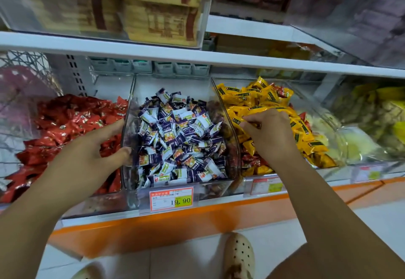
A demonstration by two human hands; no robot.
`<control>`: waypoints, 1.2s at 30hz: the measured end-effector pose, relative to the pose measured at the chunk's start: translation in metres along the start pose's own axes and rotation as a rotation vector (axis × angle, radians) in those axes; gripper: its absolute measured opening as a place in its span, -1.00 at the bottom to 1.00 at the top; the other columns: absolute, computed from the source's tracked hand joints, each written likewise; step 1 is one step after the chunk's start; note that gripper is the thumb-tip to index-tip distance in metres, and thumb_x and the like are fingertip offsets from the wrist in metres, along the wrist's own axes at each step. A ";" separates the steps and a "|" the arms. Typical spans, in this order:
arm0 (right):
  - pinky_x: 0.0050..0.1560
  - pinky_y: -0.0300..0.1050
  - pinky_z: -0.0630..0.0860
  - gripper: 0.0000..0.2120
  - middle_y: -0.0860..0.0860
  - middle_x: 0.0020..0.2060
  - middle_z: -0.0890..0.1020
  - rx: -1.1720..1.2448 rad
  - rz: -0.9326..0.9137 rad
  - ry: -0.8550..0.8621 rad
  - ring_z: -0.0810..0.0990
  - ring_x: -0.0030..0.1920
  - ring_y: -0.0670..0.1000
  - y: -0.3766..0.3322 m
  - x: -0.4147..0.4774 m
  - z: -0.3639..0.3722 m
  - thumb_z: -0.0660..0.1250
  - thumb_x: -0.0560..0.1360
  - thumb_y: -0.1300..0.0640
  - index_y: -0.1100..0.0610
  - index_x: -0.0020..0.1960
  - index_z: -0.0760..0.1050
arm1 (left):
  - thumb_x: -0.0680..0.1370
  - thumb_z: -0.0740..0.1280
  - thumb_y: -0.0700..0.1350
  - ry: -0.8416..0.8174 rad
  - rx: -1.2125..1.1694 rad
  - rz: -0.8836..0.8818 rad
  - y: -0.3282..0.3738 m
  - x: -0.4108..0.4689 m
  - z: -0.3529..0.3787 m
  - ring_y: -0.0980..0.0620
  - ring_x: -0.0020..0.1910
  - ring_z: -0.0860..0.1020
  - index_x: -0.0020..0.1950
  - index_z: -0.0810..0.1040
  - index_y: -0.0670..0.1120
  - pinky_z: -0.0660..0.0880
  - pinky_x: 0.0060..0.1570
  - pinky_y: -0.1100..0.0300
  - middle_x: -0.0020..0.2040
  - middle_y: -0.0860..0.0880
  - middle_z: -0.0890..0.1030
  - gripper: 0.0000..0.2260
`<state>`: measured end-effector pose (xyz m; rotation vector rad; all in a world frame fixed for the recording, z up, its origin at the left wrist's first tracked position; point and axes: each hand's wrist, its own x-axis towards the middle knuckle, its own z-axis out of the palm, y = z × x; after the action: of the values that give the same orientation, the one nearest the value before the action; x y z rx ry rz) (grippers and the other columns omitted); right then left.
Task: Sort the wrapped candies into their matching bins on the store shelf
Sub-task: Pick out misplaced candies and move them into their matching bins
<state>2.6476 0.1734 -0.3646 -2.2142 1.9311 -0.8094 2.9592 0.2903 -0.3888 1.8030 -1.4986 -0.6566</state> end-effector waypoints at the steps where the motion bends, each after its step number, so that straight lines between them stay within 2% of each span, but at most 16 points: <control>1: 0.14 -0.15 0.27 -0.77 0.05 0.09 0.56 0.016 -0.024 0.024 0.35 0.25 0.13 -0.002 -0.001 -0.004 0.33 0.55 0.00 0.04 0.14 0.62 | 0.43 0.34 0.30 -0.008 0.009 0.006 0.001 0.000 0.000 0.13 0.36 0.38 0.40 0.26 0.40 0.30 0.39 -0.07 0.40 0.24 0.41 -0.44; 3: 0.03 -0.28 0.17 -0.80 -0.01 0.07 0.53 0.059 -0.110 0.064 0.36 0.20 0.06 -0.013 -0.006 -0.010 0.31 0.56 0.04 0.00 0.15 0.61 | 0.36 0.31 0.40 -0.018 0.008 0.010 0.001 0.000 -0.001 0.05 0.20 0.51 0.41 0.26 0.40 0.37 0.33 -0.06 0.36 0.21 0.46 -0.37; 5: -0.04 -0.32 0.16 -0.81 -0.08 0.00 0.50 0.110 -0.263 0.032 0.33 0.12 -0.05 -0.033 -0.011 -0.012 0.29 0.57 0.07 -0.01 0.14 0.60 | 0.34 0.30 0.43 -0.026 0.003 0.014 0.002 -0.001 -0.002 0.05 0.11 0.52 0.43 0.26 0.36 0.38 0.28 0.03 0.39 0.22 0.42 -0.33; 7: -0.02 -0.31 0.23 -0.81 -0.13 0.01 0.52 0.126 -0.455 -0.169 0.29 0.09 -0.13 -0.059 -0.015 -0.006 0.29 0.57 0.07 -0.04 0.14 0.60 | 0.40 0.32 0.33 -0.028 -0.008 0.023 0.004 -0.003 -0.003 0.13 0.16 0.46 0.46 0.25 0.29 0.32 0.29 0.16 0.42 0.24 0.35 -0.35; 9: 0.21 -0.20 0.27 -0.83 -0.12 0.16 0.54 0.100 -0.610 -0.499 0.30 0.20 -0.10 -0.082 -0.014 0.012 0.33 0.54 0.04 -0.09 0.10 0.62 | 0.46 0.33 0.19 -0.022 -0.002 0.031 0.005 -0.007 -0.004 0.23 0.36 0.32 0.49 0.23 0.24 0.21 0.34 0.24 0.44 0.25 0.29 -0.39; 11: 0.40 -0.04 0.15 -0.85 -0.09 0.36 0.42 0.030 -0.710 -0.750 0.17 0.40 -0.03 -0.103 -0.009 0.038 0.38 0.50 0.00 -0.14 0.06 0.63 | 0.49 0.33 0.15 -0.010 0.025 0.035 0.006 -0.008 -0.003 0.30 0.40 0.21 0.49 0.20 0.25 0.17 0.34 0.29 0.42 0.29 0.25 -0.41; 13: 0.47 0.18 -0.04 -0.78 -0.05 0.47 0.26 -0.091 -0.815 -0.846 -0.02 0.51 0.01 -0.119 -0.007 0.066 0.41 0.46 -0.08 -0.21 0.11 0.59 | 0.51 0.35 0.09 0.006 0.015 0.039 0.006 -0.008 -0.002 0.35 0.35 0.20 0.49 0.22 0.22 0.16 0.29 0.37 0.35 0.33 0.23 -0.42; 16: 0.41 0.40 -0.31 -0.59 0.04 0.45 0.18 -0.434 -0.981 -0.824 -0.21 0.53 0.10 -0.128 -0.002 0.095 0.33 0.45 -0.23 -0.27 0.29 0.44 | 0.52 0.35 0.04 0.007 0.008 0.037 0.007 -0.008 -0.003 0.40 0.28 0.19 0.49 0.23 0.20 0.13 0.24 0.46 0.31 0.35 0.20 -0.44; 19: 0.36 0.45 -0.34 -0.49 -0.04 0.52 0.02 -0.730 -1.053 -0.697 -0.32 0.52 0.17 -0.123 0.018 0.099 0.14 0.46 -0.41 -0.32 0.38 0.31 | 0.53 0.33 0.07 -0.022 0.001 0.033 0.006 -0.009 -0.005 0.39 0.29 0.16 0.49 0.19 0.24 0.14 0.27 0.40 0.38 0.35 0.18 -0.43; 23: 0.37 0.48 -0.27 -0.48 -0.08 0.56 -0.09 -0.741 -0.965 -0.595 -0.27 0.52 0.20 -0.118 0.049 0.092 0.12 0.45 -0.43 -0.40 0.39 0.23 | 0.53 0.32 0.09 -0.022 -0.027 0.019 0.005 -0.010 -0.003 0.41 0.25 0.18 0.49 0.18 0.27 0.16 0.25 0.41 0.32 0.43 0.13 -0.43; 27: 0.38 0.46 -0.30 -0.47 -0.05 0.56 -0.07 -0.696 -0.854 -0.572 -0.28 0.52 0.19 -0.121 0.065 0.074 0.21 0.44 -0.39 -0.39 0.39 0.25 | 0.52 0.32 0.10 -0.027 -0.058 0.025 0.003 -0.010 -0.002 0.45 0.25 0.17 0.48 0.17 0.29 0.11 0.12 0.57 0.28 0.48 0.12 -0.44; 29: 0.39 0.39 -0.31 -0.52 -0.06 0.55 0.04 -0.647 -0.857 -0.532 -0.20 0.54 0.16 -0.126 0.057 0.065 0.28 0.42 -0.35 -0.35 0.33 0.37 | 0.51 0.32 0.12 -0.027 -0.074 0.024 0.001 -0.010 -0.003 0.44 0.27 0.19 0.46 0.20 0.30 0.10 0.11 0.59 0.26 0.49 0.15 -0.44; 30: 0.43 0.32 -0.23 -0.58 -0.06 0.51 0.17 -0.585 -0.909 -0.486 -0.08 0.54 0.12 -0.130 0.050 0.064 0.32 0.42 -0.30 -0.31 0.27 0.45 | 0.50 0.33 0.12 -0.027 -0.080 0.021 0.001 -0.011 -0.004 0.43 0.27 0.20 0.46 0.21 0.30 0.11 0.11 0.59 0.26 0.49 0.16 -0.44; 32: 0.43 0.11 0.06 -0.67 -0.08 0.35 0.42 -0.427 -0.987 -0.473 0.19 0.44 0.04 -0.135 0.035 0.071 0.34 0.47 -0.18 -0.19 0.22 0.53 | 0.49 0.33 0.12 -0.030 -0.089 0.018 0.001 -0.011 -0.004 0.43 0.29 0.21 0.45 0.22 0.31 0.12 0.12 0.58 0.29 0.46 0.18 -0.44; 34: 0.32 0.01 0.27 -0.68 -0.04 0.19 0.53 -0.334 -0.924 -0.543 0.32 0.29 0.03 -0.137 0.024 0.086 0.29 0.54 -0.08 -0.05 0.27 0.53 | 0.50 0.34 0.12 -0.032 -0.091 0.025 0.002 -0.011 -0.004 0.42 0.32 0.21 0.45 0.23 0.30 0.16 0.23 0.49 0.33 0.43 0.20 -0.45; 36: 0.23 0.00 0.30 -0.67 0.02 0.08 0.57 -0.354 -0.832 -0.555 0.32 0.23 0.05 -0.140 0.019 0.102 0.20 0.59 -0.06 0.05 0.27 0.50 | 0.51 0.34 0.11 -0.036 -0.087 0.023 0.003 -0.011 -0.004 0.41 0.35 0.20 0.46 0.23 0.29 0.16 0.30 0.41 0.36 0.41 0.20 -0.44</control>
<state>2.8193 0.1549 -0.3889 -3.0395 0.9230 0.1638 2.9580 0.3017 -0.3841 1.7144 -1.4893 -0.7355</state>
